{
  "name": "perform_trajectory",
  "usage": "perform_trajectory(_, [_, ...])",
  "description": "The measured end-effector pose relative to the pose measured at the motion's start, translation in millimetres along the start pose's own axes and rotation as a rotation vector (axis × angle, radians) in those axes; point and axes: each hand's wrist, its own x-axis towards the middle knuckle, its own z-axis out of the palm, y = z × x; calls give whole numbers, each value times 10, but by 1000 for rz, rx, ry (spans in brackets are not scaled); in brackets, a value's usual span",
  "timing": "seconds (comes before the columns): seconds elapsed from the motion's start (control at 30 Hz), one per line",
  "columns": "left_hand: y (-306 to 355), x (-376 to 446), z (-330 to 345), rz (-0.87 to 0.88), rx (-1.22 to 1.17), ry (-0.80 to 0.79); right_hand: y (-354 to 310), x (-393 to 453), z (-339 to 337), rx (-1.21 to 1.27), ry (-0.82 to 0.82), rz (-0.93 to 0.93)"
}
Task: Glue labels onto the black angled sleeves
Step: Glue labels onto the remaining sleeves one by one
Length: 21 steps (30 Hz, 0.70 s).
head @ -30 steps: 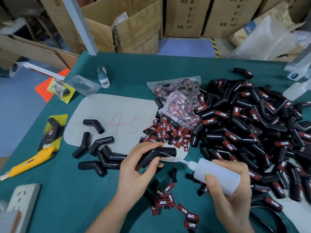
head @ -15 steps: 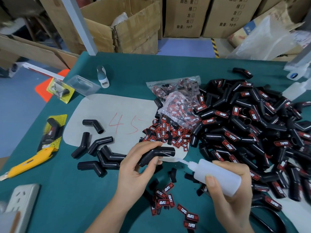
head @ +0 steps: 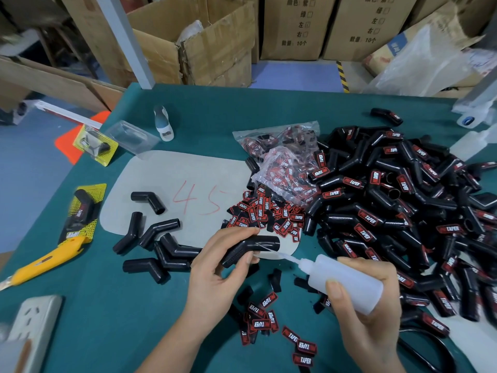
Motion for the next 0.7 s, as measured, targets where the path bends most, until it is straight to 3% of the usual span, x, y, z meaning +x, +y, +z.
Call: perform_trajectory(0.7, [-23,-2,3,10,-25,-3,3,23,2,-13,-12,-32])
